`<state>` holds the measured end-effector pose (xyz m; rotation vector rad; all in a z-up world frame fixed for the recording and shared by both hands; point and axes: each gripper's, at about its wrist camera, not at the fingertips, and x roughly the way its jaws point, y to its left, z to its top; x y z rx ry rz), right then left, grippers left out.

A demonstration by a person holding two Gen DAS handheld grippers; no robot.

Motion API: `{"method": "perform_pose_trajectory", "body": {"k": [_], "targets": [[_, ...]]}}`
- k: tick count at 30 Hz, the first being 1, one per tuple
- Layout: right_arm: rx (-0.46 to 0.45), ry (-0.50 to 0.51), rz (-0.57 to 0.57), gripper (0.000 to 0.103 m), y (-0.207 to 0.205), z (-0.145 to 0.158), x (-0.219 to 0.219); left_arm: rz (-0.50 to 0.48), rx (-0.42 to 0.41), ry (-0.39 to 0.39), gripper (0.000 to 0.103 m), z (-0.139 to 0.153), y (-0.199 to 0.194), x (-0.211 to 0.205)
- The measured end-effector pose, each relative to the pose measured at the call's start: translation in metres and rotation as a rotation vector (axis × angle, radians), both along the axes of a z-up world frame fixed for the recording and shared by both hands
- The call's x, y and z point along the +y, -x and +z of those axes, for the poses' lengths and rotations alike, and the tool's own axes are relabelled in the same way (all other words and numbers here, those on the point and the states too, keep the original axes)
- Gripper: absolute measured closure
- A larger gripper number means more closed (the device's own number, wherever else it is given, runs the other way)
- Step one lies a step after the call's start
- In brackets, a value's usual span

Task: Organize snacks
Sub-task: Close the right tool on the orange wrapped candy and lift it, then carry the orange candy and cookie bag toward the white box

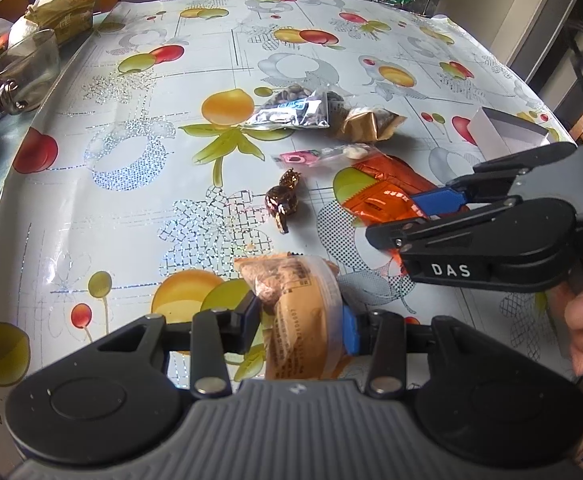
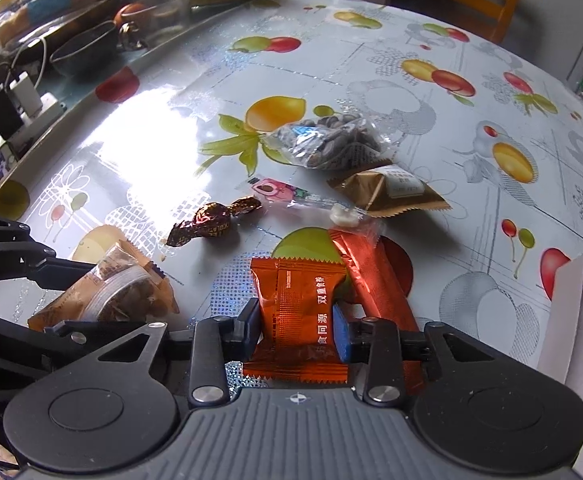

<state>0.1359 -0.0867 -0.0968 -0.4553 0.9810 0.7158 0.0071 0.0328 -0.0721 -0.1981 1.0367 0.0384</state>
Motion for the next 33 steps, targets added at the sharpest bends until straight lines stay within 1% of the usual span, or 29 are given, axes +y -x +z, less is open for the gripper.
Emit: {"method": "perform_pose_trajectory", "body": {"k": [14, 33], "targets": [[-0.037, -0.072, -0.069, 0.065, 0.012, 0.023, -0.02, -0.001, -0.055, -0.012, 0.064, 0.017, 0.0, -0.004], [-0.124, -0.132, -0.224, 0.065, 0.025, 0.058, -0.075, -0.143, -0.15, -0.043, 0.064, 0.046, -0.017, -0.05]]}}
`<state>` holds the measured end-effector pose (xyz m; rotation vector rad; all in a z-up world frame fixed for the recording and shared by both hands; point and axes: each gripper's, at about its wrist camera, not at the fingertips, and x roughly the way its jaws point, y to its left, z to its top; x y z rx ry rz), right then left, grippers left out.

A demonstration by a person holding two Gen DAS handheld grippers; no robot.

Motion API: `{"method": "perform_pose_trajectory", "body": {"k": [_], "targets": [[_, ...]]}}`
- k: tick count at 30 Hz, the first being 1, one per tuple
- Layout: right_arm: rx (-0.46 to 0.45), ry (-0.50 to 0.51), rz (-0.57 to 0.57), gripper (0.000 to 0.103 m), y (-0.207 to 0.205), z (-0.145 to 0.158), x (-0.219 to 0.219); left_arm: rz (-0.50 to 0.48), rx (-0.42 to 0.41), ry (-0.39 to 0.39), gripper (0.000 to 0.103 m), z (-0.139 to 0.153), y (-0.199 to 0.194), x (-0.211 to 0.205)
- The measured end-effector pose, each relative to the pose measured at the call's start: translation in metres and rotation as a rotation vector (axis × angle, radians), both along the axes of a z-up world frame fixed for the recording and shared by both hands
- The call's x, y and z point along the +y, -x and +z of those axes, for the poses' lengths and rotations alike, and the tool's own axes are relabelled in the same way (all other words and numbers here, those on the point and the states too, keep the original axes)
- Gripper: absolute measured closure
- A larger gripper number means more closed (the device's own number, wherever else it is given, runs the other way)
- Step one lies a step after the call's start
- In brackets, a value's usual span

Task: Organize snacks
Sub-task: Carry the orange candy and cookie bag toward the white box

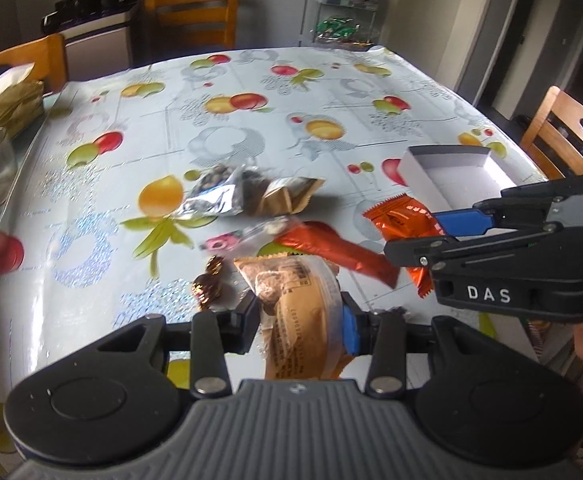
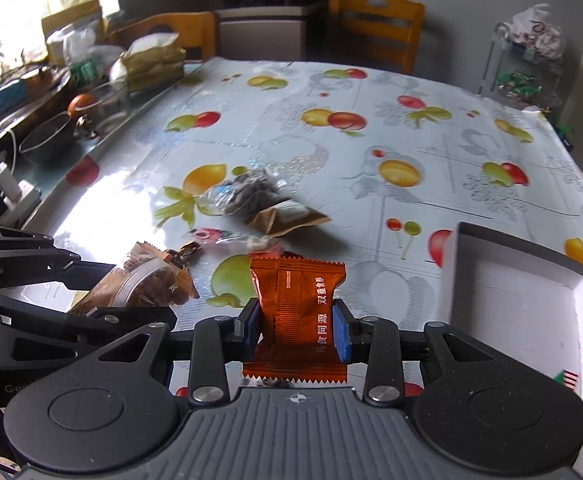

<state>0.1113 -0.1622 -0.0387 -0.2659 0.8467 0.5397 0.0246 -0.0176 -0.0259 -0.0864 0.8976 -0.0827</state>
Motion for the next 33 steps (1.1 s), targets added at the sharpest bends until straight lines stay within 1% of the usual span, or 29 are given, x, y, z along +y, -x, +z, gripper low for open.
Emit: {"method": "perform_pose_trajectory", "body": {"k": [18, 33], "targets": [[-0.046, -0.022, -0.084, 0.065, 0.002, 0.018, -0.035, -0.097, -0.038, -0.016, 0.064, 0.015, -0.013, -0.034], [-0.087, -0.035, -0.145, 0.065, -0.006, 0.033, -0.059, -0.177, -0.066, -0.021, 0.064, 0.026, -0.035, -0.059]]}}
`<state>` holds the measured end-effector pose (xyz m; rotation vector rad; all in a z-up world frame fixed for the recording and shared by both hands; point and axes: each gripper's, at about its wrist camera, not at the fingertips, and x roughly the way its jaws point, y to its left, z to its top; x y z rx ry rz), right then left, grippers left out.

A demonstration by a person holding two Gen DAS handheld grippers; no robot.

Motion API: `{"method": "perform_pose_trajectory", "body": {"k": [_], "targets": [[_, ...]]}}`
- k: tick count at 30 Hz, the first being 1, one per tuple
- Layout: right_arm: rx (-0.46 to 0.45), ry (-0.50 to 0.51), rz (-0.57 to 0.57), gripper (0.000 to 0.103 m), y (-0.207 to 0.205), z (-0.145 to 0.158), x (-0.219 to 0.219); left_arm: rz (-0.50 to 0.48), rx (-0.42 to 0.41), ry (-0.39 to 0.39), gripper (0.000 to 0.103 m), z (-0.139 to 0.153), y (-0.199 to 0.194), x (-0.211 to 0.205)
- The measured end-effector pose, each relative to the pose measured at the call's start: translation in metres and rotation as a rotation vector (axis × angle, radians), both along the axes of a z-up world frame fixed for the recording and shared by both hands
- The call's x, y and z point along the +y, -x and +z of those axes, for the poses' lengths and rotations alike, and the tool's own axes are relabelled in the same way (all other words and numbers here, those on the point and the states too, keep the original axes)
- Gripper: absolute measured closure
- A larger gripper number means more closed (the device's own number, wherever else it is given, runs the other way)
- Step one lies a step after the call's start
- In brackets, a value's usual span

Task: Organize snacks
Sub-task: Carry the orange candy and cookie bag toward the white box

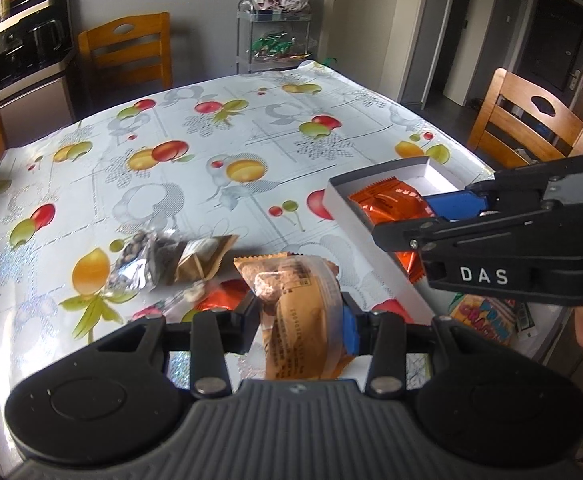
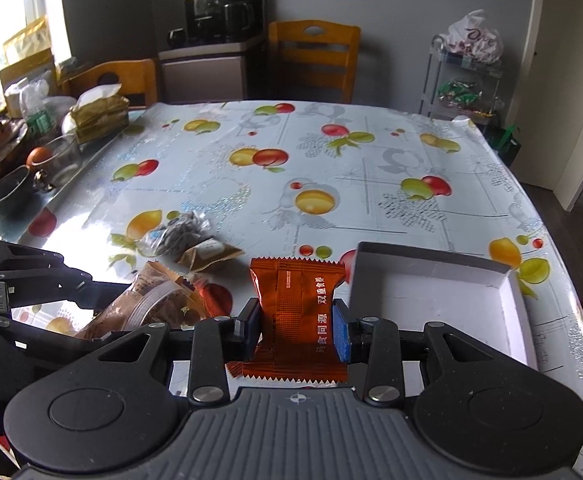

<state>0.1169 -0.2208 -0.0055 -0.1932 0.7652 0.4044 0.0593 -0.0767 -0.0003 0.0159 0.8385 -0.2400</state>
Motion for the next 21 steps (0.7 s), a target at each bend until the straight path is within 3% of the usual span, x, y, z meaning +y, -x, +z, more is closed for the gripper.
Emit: {"method": "perform_pose_trajectory", "body": {"k": [21], "targets": [[-0.022, -0.007, -0.11, 0.065, -0.004, 0.01, -0.057, -0.114, -0.024, 0.002, 0.063, 0.011, -0.023, -0.058]]}}
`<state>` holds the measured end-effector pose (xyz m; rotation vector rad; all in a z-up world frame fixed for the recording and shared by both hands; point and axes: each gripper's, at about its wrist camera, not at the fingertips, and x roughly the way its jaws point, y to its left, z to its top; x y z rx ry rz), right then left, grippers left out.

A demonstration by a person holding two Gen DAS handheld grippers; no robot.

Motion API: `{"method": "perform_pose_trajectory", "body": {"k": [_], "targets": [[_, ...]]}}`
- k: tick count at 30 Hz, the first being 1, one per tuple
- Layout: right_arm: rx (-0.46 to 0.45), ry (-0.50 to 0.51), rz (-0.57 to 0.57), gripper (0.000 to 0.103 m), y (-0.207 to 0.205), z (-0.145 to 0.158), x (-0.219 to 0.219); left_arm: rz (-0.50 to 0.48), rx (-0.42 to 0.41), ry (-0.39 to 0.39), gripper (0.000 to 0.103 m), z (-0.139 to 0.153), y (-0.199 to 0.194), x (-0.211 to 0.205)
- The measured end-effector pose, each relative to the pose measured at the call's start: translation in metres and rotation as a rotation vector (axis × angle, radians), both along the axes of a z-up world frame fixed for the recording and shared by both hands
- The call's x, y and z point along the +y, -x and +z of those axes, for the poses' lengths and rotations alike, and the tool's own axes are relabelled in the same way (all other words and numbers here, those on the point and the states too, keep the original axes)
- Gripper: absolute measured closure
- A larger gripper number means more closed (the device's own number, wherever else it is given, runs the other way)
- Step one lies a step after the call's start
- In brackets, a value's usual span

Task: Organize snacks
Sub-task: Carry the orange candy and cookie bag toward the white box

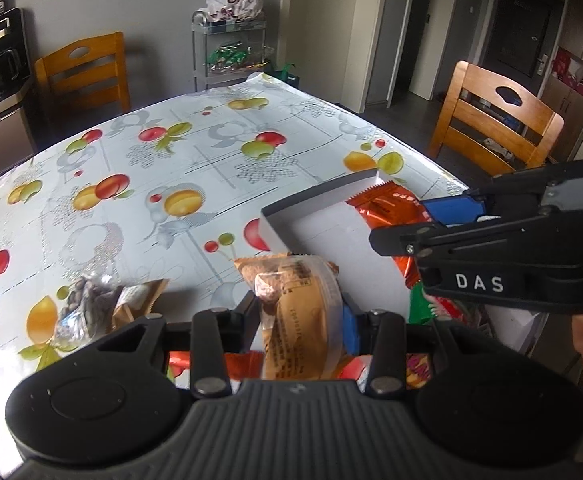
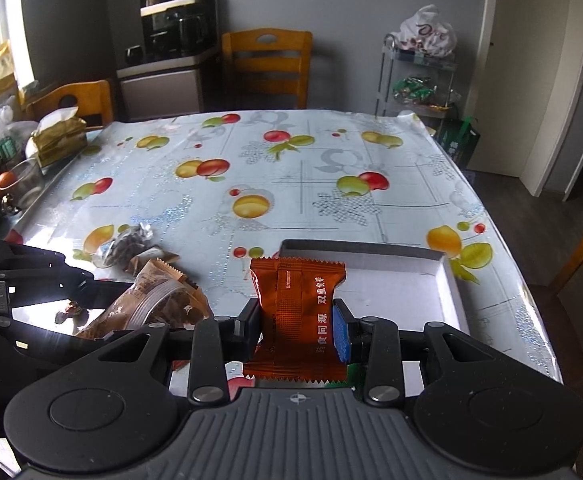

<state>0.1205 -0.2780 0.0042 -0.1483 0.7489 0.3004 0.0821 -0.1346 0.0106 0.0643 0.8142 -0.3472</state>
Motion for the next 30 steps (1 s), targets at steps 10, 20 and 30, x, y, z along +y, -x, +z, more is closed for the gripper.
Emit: {"method": "perform_pose_trajectory", "body": {"k": [10, 20, 30], "targets": [[0.001, -0.008, -0.051, 0.065, -0.007, 0.001, -0.029, -0.04, 0.0, -0.005, 0.063, 0.0, -0.018, -0.025], [0.022, 0.001, -0.075, 0.065, -0.016, -0.003, -0.043, -0.062, 0.016, -0.001, 0.063, -0.006, -0.034, -0.041], [0.039, 0.006, -0.094, 0.065, -0.022, -0.007, -0.052, -0.091, 0.023, -0.007, 0.063, -0.01, -0.047, -0.053]]}}
